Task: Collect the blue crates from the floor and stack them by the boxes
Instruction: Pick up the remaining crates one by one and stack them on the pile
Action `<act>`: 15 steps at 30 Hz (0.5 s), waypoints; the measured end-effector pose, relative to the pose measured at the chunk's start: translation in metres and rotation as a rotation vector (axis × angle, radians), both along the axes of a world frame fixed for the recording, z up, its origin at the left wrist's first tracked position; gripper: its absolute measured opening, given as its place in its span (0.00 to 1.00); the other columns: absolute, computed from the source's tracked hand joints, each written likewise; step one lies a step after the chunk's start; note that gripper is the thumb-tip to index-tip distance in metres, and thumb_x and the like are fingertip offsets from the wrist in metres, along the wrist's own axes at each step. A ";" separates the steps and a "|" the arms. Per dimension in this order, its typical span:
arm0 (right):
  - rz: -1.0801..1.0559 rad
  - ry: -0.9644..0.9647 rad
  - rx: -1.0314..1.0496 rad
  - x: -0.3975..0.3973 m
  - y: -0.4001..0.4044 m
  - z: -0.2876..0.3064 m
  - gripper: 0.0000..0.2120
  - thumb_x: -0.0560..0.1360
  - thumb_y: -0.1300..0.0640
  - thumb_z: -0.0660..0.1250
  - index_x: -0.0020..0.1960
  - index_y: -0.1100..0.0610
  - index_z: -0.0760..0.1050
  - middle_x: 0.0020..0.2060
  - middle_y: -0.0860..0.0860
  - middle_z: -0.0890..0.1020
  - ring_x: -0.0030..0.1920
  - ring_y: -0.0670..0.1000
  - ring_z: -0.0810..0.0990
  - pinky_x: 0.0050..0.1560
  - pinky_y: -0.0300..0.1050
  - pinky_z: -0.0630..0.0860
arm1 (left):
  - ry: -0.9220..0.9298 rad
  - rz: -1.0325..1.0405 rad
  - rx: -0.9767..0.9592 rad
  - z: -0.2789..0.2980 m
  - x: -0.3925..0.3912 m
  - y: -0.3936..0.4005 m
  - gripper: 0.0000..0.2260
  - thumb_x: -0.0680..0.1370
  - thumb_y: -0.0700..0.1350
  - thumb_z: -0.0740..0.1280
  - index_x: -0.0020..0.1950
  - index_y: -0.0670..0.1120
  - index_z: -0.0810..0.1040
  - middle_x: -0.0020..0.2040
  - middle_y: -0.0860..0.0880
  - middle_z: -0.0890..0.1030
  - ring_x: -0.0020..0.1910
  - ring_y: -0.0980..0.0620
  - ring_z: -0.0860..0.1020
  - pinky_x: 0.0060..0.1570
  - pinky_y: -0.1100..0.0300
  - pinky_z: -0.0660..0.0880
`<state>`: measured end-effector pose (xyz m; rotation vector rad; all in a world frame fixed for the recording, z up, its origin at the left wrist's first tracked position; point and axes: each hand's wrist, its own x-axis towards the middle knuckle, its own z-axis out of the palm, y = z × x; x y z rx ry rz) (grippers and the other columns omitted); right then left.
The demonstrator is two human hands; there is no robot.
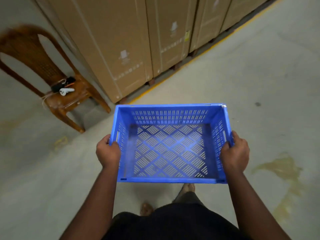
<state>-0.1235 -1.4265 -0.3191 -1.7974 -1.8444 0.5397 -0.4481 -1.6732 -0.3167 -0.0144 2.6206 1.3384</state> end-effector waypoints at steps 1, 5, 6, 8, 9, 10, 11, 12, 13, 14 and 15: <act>-0.031 0.018 0.005 0.010 0.012 0.002 0.24 0.75 0.62 0.67 0.71 0.53 0.76 0.54 0.63 0.78 0.57 0.67 0.78 0.54 0.60 0.77 | -0.003 -0.017 0.014 0.003 0.004 0.022 0.17 0.70 0.39 0.65 0.57 0.45 0.84 0.46 0.47 0.86 0.44 0.45 0.83 0.48 0.55 0.77; -0.112 0.056 0.012 0.049 0.069 0.013 0.23 0.76 0.62 0.67 0.71 0.54 0.76 0.54 0.62 0.78 0.57 0.66 0.78 0.55 0.59 0.76 | -0.010 -0.096 0.041 0.012 0.019 0.113 0.17 0.73 0.36 0.66 0.60 0.44 0.84 0.51 0.46 0.86 0.50 0.46 0.83 0.50 0.59 0.73; -0.135 0.068 0.013 0.058 0.084 0.017 0.23 0.76 0.62 0.67 0.71 0.54 0.76 0.55 0.62 0.78 0.57 0.66 0.78 0.55 0.59 0.76 | -0.006 -0.120 0.055 0.013 0.023 0.136 0.17 0.73 0.35 0.66 0.60 0.44 0.84 0.51 0.45 0.86 0.51 0.45 0.84 0.51 0.59 0.73; -0.191 0.102 0.024 0.074 0.111 0.025 0.23 0.76 0.62 0.67 0.71 0.53 0.76 0.55 0.61 0.78 0.58 0.65 0.78 0.56 0.59 0.76 | -0.008 -0.173 0.077 0.018 0.029 0.182 0.18 0.74 0.36 0.67 0.62 0.43 0.83 0.54 0.45 0.86 0.54 0.46 0.84 0.55 0.56 0.75; -0.227 0.105 0.028 0.082 0.125 0.029 0.23 0.76 0.62 0.67 0.71 0.53 0.77 0.55 0.61 0.78 0.58 0.65 0.78 0.55 0.59 0.76 | -0.017 -0.190 0.081 0.019 0.031 0.204 0.18 0.74 0.36 0.67 0.63 0.43 0.83 0.55 0.45 0.86 0.55 0.46 0.83 0.57 0.54 0.76; -0.263 0.099 0.030 0.088 0.137 0.032 0.23 0.76 0.61 0.67 0.71 0.53 0.77 0.54 0.61 0.78 0.57 0.65 0.78 0.55 0.58 0.76 | -0.017 -0.209 0.086 0.020 0.033 0.225 0.18 0.74 0.36 0.67 0.64 0.43 0.82 0.56 0.45 0.86 0.56 0.46 0.83 0.58 0.53 0.76; -0.290 0.094 0.034 0.095 0.149 0.035 0.23 0.76 0.61 0.67 0.70 0.53 0.77 0.53 0.61 0.78 0.57 0.65 0.78 0.55 0.58 0.76 | -0.017 -0.227 0.084 0.021 0.037 0.246 0.18 0.74 0.37 0.67 0.64 0.43 0.82 0.57 0.45 0.85 0.57 0.46 0.83 0.59 0.53 0.76; -0.309 0.091 0.040 0.102 0.161 0.038 0.23 0.76 0.61 0.67 0.70 0.54 0.77 0.53 0.61 0.78 0.56 0.65 0.78 0.55 0.58 0.76 | -0.011 -0.246 0.087 0.022 0.041 0.267 0.19 0.74 0.37 0.67 0.65 0.44 0.82 0.57 0.45 0.85 0.56 0.46 0.83 0.59 0.52 0.76; -0.327 0.089 0.044 0.109 0.172 0.040 0.23 0.76 0.62 0.67 0.70 0.54 0.77 0.52 0.62 0.78 0.56 0.65 0.78 0.55 0.57 0.76 | -0.002 -0.260 0.088 0.023 0.044 0.289 0.19 0.74 0.37 0.67 0.64 0.44 0.83 0.57 0.45 0.86 0.56 0.46 0.83 0.59 0.52 0.77; -0.348 0.084 0.043 0.114 0.184 0.042 0.23 0.76 0.62 0.67 0.70 0.54 0.77 0.52 0.62 0.78 0.56 0.65 0.78 0.55 0.57 0.76 | 0.010 -0.269 0.092 0.023 0.046 0.310 0.20 0.73 0.38 0.67 0.64 0.45 0.83 0.56 0.45 0.86 0.55 0.46 0.84 0.59 0.52 0.77; -0.366 0.076 0.042 0.118 0.197 0.043 0.23 0.76 0.62 0.67 0.70 0.54 0.77 0.52 0.62 0.78 0.56 0.65 0.78 0.54 0.57 0.76 | 0.013 -0.278 0.093 0.025 0.049 0.332 0.20 0.73 0.39 0.66 0.64 0.46 0.83 0.56 0.45 0.86 0.55 0.45 0.84 0.58 0.51 0.78</act>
